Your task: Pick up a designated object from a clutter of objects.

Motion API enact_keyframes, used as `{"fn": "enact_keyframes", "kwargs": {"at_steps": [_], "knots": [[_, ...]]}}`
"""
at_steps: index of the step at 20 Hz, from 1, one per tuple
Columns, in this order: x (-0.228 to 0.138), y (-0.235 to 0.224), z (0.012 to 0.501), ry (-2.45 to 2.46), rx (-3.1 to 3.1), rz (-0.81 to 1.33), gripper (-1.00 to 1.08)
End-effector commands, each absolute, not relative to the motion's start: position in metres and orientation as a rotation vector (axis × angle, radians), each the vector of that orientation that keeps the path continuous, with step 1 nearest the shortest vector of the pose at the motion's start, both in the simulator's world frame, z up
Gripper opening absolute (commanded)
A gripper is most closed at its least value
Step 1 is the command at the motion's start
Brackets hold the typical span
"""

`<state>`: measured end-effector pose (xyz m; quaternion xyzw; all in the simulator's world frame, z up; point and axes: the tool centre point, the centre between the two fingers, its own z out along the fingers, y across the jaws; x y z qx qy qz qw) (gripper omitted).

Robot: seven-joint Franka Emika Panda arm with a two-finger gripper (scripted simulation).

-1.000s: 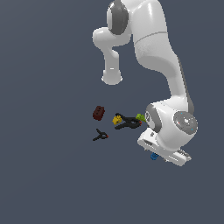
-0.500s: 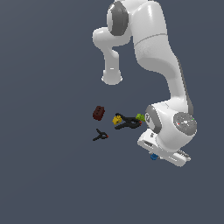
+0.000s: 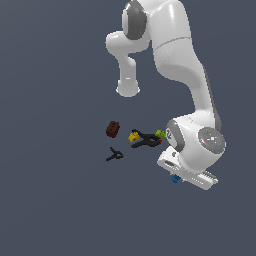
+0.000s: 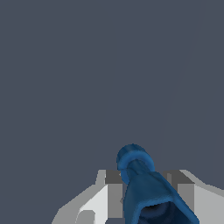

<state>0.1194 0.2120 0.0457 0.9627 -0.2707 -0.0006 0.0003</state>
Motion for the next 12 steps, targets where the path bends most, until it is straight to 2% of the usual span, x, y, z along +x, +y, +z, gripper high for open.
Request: {"fn": "enact_keyframes", "kwargs": {"at_steps": [1,12], "knots": [[0.119,0.211,0.052,-0.85,3.024,0.0,-1.0],[0.104,0.2,0.116,-0.851,3.025,-0.002,-1.0]]}}
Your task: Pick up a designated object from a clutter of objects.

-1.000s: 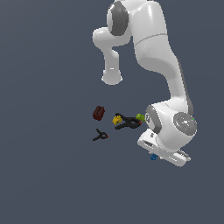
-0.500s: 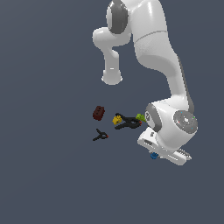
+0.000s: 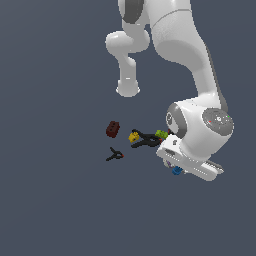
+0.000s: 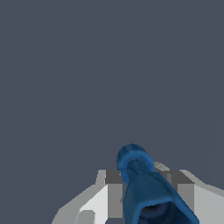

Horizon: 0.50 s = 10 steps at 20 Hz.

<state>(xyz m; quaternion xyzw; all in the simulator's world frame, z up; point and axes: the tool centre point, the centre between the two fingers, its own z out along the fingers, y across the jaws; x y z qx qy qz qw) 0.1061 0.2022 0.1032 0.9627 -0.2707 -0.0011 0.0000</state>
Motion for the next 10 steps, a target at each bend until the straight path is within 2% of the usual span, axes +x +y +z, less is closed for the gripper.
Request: {"fn": "enact_keyframes", "kwargs": {"at_steps": [1,10], "knots": [[0.101,0.198,0.126,-0.851,3.025,-0.002,-1.0],[0.079,0.181,0.229,-0.852,3.025,-0.002,-1.0]]}}
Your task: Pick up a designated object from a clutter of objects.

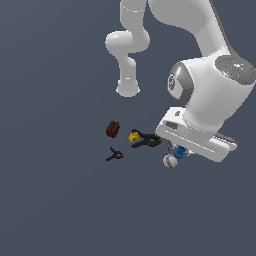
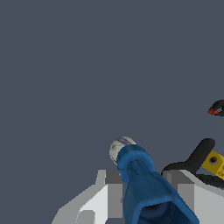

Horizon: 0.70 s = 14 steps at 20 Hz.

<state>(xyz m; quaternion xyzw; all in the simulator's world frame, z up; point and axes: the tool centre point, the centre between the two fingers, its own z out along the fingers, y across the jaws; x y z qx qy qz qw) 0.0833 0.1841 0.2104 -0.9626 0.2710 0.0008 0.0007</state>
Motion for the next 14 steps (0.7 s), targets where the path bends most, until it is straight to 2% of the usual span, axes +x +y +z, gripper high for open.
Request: {"fn": "enact_keyframes", "kwargs": {"at_steps": [1,14], "knots": [[0.077,0.179,0.24,0.852,-3.022,0.002,-1.0],[0.053,0.158,0.366,0.853,-3.023,0.001,-1.0]]}}
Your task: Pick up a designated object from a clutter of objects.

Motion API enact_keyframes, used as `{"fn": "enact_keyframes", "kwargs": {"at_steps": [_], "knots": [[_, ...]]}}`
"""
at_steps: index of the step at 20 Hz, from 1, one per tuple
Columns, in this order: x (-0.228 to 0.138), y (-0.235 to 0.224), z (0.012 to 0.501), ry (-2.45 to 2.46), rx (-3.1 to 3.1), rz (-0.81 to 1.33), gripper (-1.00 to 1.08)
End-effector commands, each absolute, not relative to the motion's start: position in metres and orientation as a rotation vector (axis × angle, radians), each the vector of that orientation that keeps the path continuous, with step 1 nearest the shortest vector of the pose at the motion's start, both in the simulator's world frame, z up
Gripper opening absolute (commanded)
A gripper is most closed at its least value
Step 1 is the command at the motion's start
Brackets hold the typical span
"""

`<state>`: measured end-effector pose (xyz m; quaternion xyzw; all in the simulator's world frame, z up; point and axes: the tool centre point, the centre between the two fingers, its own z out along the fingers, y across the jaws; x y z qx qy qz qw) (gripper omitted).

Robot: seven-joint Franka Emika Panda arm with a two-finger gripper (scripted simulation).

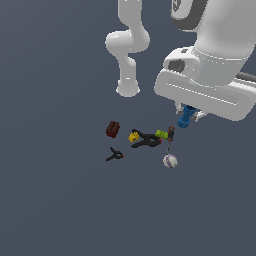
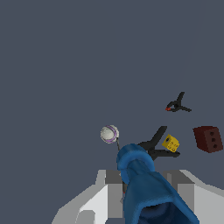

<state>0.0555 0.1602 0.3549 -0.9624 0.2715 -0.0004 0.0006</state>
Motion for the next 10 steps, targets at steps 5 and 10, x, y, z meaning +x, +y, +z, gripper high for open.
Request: {"fn": "enact_keyframes", "kwargs": {"at_steps": [5,10], "knots": [[0.05,0.156,0.388,0.851,-3.024,0.0,-1.0],[0.049,0.155,0.395,0.851,-3.024,0.0,-1.0]]}}
